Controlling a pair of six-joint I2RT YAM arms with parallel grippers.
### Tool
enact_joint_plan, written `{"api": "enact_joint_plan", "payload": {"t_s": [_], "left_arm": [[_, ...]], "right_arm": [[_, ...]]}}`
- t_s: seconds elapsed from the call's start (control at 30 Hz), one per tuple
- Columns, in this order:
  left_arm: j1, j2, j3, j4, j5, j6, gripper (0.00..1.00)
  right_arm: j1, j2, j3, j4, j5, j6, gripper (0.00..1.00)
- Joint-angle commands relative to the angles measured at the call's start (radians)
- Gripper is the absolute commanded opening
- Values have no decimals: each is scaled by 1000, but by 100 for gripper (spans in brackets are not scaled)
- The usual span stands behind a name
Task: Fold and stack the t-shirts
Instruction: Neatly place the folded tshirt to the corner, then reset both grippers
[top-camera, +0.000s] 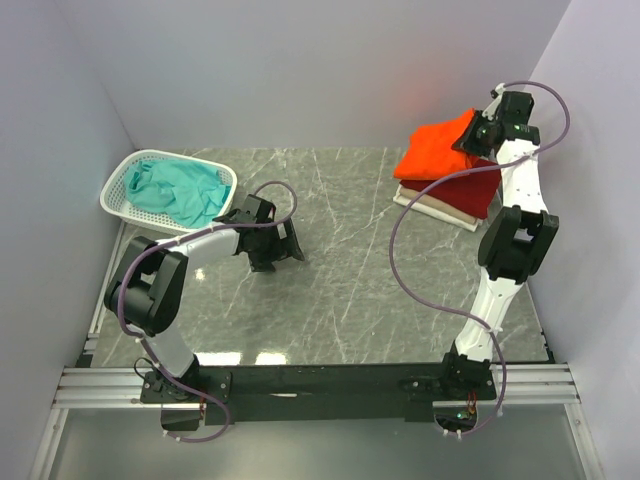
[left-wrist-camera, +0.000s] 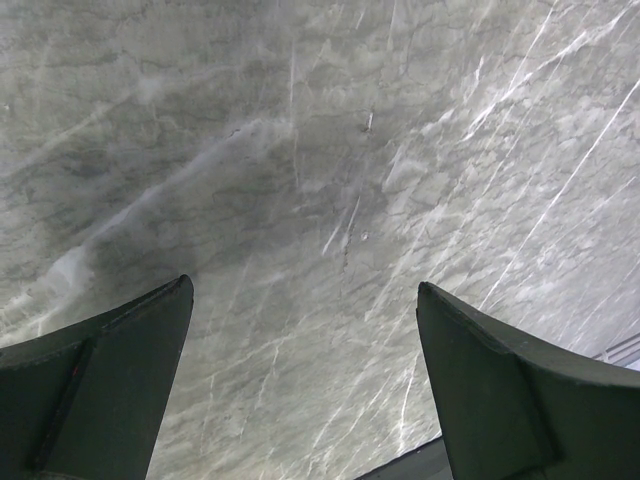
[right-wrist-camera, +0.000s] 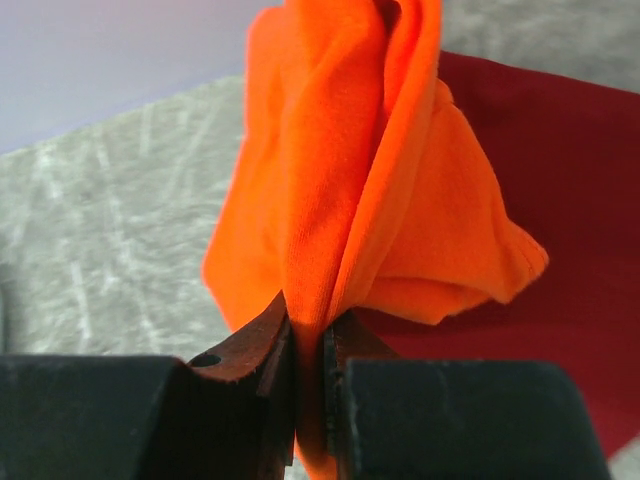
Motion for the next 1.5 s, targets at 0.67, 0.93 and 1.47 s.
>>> {"api": "enact_joint_plan", "payload": {"t_s": [0.67,0.93,1.47], "left_arm": [[-13,-15,29,-23,-19,-1,100],[-19,-70,46,-43,-54,10,99],[-21,-320,64,-80,-160,15,99]], "right_arm": [[-22,18,11,-73,390,-55,0],[-22,-50,-70,-63,525,-11,88],[-14,-580,-644,144,404,109,90]]}}
